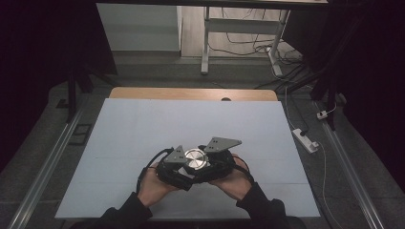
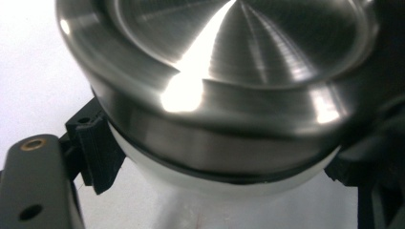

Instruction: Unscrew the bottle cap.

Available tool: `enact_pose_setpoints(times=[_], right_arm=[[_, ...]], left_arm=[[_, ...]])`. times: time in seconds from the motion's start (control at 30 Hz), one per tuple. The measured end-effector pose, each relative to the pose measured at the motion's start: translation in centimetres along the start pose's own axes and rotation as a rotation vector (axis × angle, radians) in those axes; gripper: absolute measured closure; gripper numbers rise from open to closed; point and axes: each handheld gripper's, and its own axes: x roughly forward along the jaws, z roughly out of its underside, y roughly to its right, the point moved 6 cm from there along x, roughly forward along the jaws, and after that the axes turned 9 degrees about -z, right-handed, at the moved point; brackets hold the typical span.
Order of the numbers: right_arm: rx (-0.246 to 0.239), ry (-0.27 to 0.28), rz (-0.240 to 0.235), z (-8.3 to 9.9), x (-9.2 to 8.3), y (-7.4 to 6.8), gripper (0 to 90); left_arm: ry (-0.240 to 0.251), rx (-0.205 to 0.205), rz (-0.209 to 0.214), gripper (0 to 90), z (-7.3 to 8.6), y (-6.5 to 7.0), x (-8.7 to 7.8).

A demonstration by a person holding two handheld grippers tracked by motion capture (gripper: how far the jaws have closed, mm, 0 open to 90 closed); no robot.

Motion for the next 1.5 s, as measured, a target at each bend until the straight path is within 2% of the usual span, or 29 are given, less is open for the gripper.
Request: enact_pose_setpoints(times=[0.1, 0.23, 0.27, 0.3, 0.37, 0.4, 0.43, 0.47, 0.5, 0.6, 0.63, 0.67, 0.73, 0.77, 0.83, 0.87, 0.9, 0.93, 0.97, 1.0, 1.03, 1.07, 1.1, 1.17, 1.2, 1.3, 1.33, 1.43, 1.5], right_arm=[[-0.015, -0.003, 0.013, 0.0, 0.1, -0.1, 17.8], [-0.025, -0.016, -0.012, -0.1, -0.1, -0.1, 18.1], [-0.036, -0.022, -0.048, -0.1, -0.3, -0.1, 18.1], [-0.036, -0.022, -0.048, -0.1, -0.3, -0.1, 18.1], [-0.053, -0.025, -0.128, -0.2, -0.7, 0.0, 18.1], [-0.059, -0.028, -0.152, -0.2, -0.8, 0.0, 18.1], [-0.059, -0.028, -0.152, -0.2, -0.8, 0.0, 18.1], [-0.077, -0.029, -0.192, -0.1, -0.9, 0.0, 18.1], [-0.103, -0.026, -0.257, -0.1, -1.2, 0.1, 18.0], [-0.16, -0.017, -0.368, 0.2, -1.5, 0.3, 17.9], [-0.16, -0.017, -0.368, 0.2, -1.5, 0.3, 17.9], [-0.165, 0.0, -0.418, 0.3, -1.7, 0.4, 17.5], [-0.159, 0.002, -0.41, 0.4, -1.7, 0.5, 15.9], [-0.135, 0.015, -0.382, 0.2, -1.8, 0.3, 6.7], [-0.115, 0.011, -0.322, -0.1, -1.9, 0.1, 1.6], [-0.115, 0.011, -0.322, -0.1, -1.9, 0.1, 1.6], [-0.102, 0.008, -0.298, -0.2, -2.1, -0.1, 0.5], [-0.079, 0.004, -0.261, -0.3, -2.1, -0.2, 0.0], [-0.048, -0.01, -0.142, -0.5, -2.0, -0.2, 0.0], [-0.036, -0.017, -0.085, -0.5, -1.8, -0.1, 0.0], [-0.032, -0.015, -0.059, -0.5, -1.7, -0.3, 0.4], [-0.032, -0.004, -0.042, -0.5, -1.6, -0.4, 3.3], [-0.023, -0.006, -0.022, -0.5, -1.4, -0.5, 4.2], [-0.029, -0.007, -0.012, -0.5, -1.2, -0.6, 5.3], [-0.04, -0.007, 0.023, -0.5, -0.9, -0.7, 9.1], [-0.044, -0.006, 0.032, -0.5, -0.7, -0.7, 13.2], [-0.046, 0.004, 0.038, -0.4, -0.6, -0.8, 18.1], [-0.047, 0.011, 0.021, -0.5, -0.8, -0.7, 19.4], [-0.057, 0.003, -0.013, -0.5, -1.0, -0.7, 19.4]], left_arm=[[-0.001, 0.002, 0.006, 15.9, 0.0, 0.0, 0.0], [0.001, 0.02, 0.026, 15.9, 0.0, 0.1, -0.1], [0.0, 0.032, 0.036, 15.8, 0.0, 0.2, -0.2], [0.005, 0.033, 0.045, 15.8, -0.1, 0.3, -0.2], [0.011, 0.054, 0.087, 15.8, -0.1, 0.4, -0.4], [0.016, 0.06, 0.103, 15.9, -0.2, 0.6, -0.5], [0.016, 0.06, 0.103, 15.8, -0.2, 0.6, -0.5], [0.017, 0.07, 0.117, 15.8, -0.2, 0.6, -0.6], [0.019, 0.089, 0.142, 15.8, -0.2, 0.9, -0.7], [0.023, 0.104, 0.164, 15.8, -0.3, 1.2, -0.7], [0.024, 0.109, 0.168, 15.8, -0.3, 1.3, -0.7], [0.022, 0.111, 0.169, 15.8, -0.3, 1.3, -0.7], [0.02, 0.109, 0.159, 15.8, -0.3, 1.3, -0.6], [0.019, 0.089, 0.146, 15.8, -0.3, 1.0, -0.6], [0.017, 0.076, 0.136, 15.8, -0.2, 0.8, -0.6], [0.012, 0.071, 0.126, 15.8, -0.1, 0.5, -0.6], [0.013, 0.056, 0.115, 15.8, -0.1, 0.3, -0.6], [0.013, 0.042, 0.1, 15.8, -0.1, 0.2, -0.6], [0.01, 0.031, 0.074, 15.8, -0.1, 0.0, -0.6], [0.008, 0.03, 0.06, 15.9, -0.1, -0.1, -0.6], [0.008, 0.03, 0.06, 15.8, -0.1, -0.1, -0.6], [0.003, 0.023, 0.032, 15.8, -0.2, -0.1, -0.5], [0.003, 0.023, 0.032, 15.8, -0.2, -0.1, -0.5], [0.0, 0.016, 0.019, 15.8, -0.2, 0.0, -0.5], [0.0, 0.014, 0.019, 15.8, -0.2, 0.0, -0.5], [0.005, 0.015, 0.02, 15.8, -0.3, 0.0, -0.5], [0.005, 0.017, 0.019, 15.8, -0.3, 0.1, -0.6], [0.005, 0.022, 0.027, 15.9, -0.3, 0.1, -0.6], [0.005, 0.039, 0.042, 15.8, -0.3, 0.2, -0.8]])
